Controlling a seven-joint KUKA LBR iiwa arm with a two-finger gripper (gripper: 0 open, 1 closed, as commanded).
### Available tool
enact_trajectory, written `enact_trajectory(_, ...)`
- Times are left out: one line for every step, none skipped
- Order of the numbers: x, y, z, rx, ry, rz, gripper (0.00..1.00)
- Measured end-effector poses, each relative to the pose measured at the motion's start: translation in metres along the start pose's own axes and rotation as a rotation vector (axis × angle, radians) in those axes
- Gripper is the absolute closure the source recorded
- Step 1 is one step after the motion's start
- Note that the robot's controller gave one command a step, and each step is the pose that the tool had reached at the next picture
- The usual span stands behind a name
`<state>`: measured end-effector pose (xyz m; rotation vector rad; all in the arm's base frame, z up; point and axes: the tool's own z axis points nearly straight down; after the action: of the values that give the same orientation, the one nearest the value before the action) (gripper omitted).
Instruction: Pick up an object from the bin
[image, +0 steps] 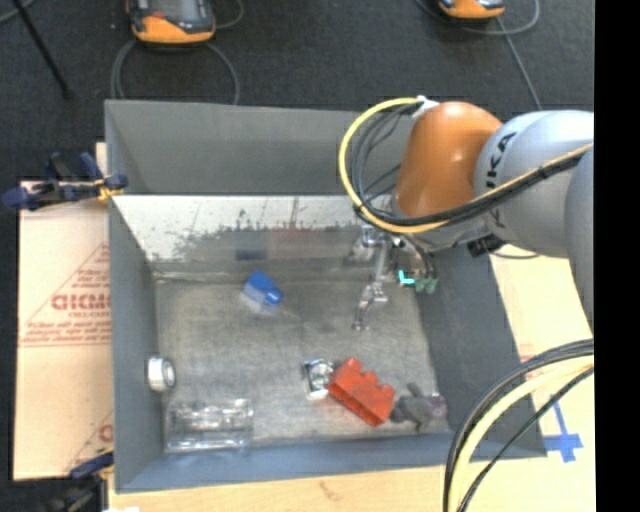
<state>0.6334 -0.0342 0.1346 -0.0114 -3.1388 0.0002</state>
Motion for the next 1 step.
enact_trajectory(0.0513,0.0043,0.0091,0.001,-0.002,-0.111,0.0)
